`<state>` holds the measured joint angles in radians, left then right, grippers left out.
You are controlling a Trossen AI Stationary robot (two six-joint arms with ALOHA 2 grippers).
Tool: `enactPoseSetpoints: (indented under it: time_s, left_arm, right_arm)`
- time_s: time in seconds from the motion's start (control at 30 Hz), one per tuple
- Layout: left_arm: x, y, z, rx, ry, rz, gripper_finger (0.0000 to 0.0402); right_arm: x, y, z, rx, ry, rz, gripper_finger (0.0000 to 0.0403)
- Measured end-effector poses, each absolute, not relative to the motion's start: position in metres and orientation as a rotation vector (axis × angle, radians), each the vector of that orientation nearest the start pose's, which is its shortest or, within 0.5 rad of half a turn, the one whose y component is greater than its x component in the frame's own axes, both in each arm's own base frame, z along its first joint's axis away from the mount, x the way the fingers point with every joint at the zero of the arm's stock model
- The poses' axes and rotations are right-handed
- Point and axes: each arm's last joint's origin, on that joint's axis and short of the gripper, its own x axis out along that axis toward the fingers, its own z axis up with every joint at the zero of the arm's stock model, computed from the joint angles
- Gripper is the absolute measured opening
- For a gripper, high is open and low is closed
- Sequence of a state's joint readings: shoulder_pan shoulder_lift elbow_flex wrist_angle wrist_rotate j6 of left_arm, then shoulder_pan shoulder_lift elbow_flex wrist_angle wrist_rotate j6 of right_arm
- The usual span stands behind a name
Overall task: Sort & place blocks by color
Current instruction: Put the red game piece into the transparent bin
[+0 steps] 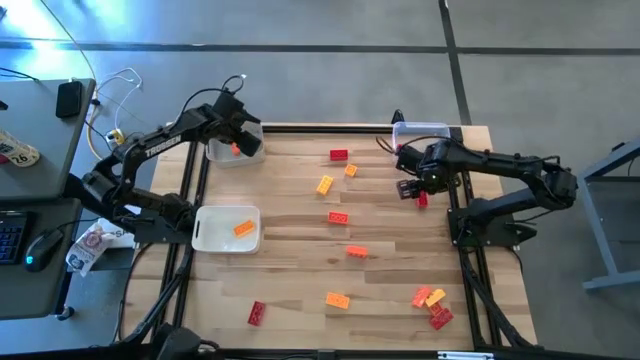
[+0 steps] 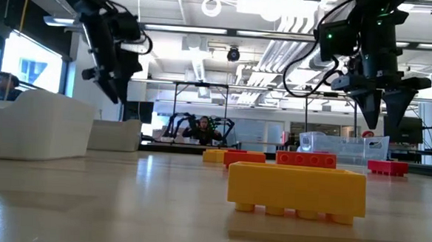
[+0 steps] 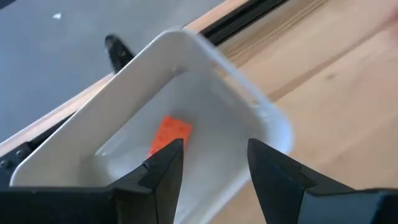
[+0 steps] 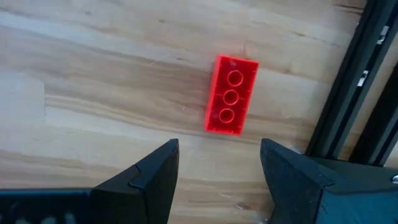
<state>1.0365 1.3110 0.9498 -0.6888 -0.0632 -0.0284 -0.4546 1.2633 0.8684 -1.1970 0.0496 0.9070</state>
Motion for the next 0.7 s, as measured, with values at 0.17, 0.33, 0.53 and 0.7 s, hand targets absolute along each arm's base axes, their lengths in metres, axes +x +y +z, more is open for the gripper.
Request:
enactPoseSetpoints:
  time_s: [0.17,0.33,0.53,0.7]
  left_arm:
    - [0.131,0.194,0.272,-0.509,0.826,0.895,0.0163]
    - [0.135,0.165,0.295,-0.452,0.718,0.786,0.0162]
    - [0.135,0.138,0.314,-0.403,0.629,0.723,0.0161]
    - [0.133,0.127,0.32,-0.383,0.595,0.698,0.0161]
  right_arm:
    - [0.165,-0.092,0.218,1.022,1.307,-1.116,0.0213]
    - [0.167,-0.099,0.211,1.009,1.355,-1.104,0.0213]
    - [0.174,-0.107,0.196,1.024,1.433,-1.085,0.0213]
    - [0.179,-0.11,0.184,1.019,1.498,-1.084,0.0213]
